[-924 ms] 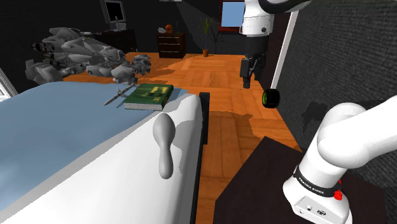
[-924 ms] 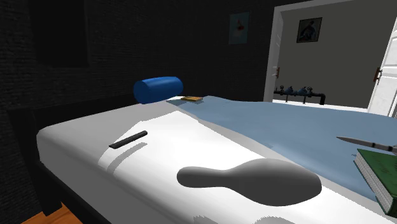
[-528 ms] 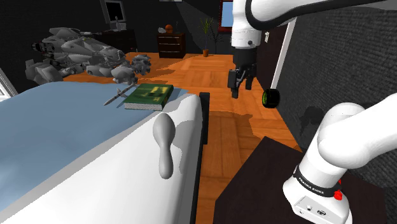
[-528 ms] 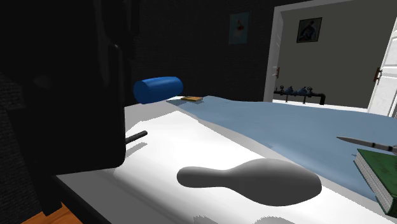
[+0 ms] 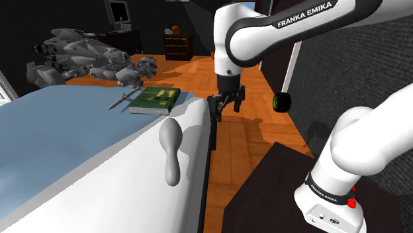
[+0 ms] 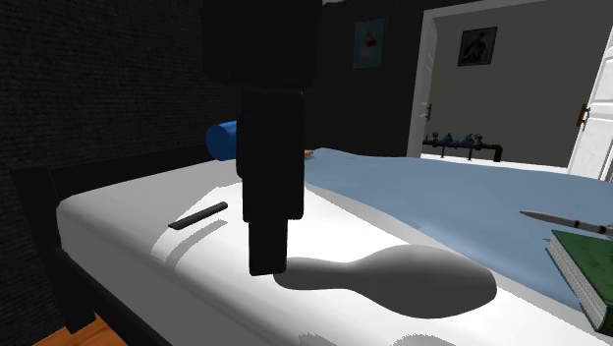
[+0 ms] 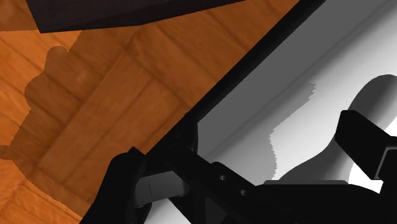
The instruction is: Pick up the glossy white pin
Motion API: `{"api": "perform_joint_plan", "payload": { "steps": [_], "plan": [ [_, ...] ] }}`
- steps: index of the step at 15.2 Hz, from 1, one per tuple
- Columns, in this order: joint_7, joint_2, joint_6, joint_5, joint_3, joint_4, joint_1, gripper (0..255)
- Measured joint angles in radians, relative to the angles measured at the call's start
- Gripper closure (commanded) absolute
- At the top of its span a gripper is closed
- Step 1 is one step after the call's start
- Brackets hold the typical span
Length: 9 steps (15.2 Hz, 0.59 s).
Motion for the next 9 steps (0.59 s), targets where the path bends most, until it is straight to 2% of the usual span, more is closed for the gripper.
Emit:
{"api": "perform_joint_plan", "payload": {
  "steps": [6, 9],
  "plan": [
    [0.198, 0.196, 0.167, -0.014, 0.110, 0.051, -0.009, 0],
    [0.305, 0.322, 0.245, -0.059, 0.154, 0.103, -0.023, 0]
  ]
}}
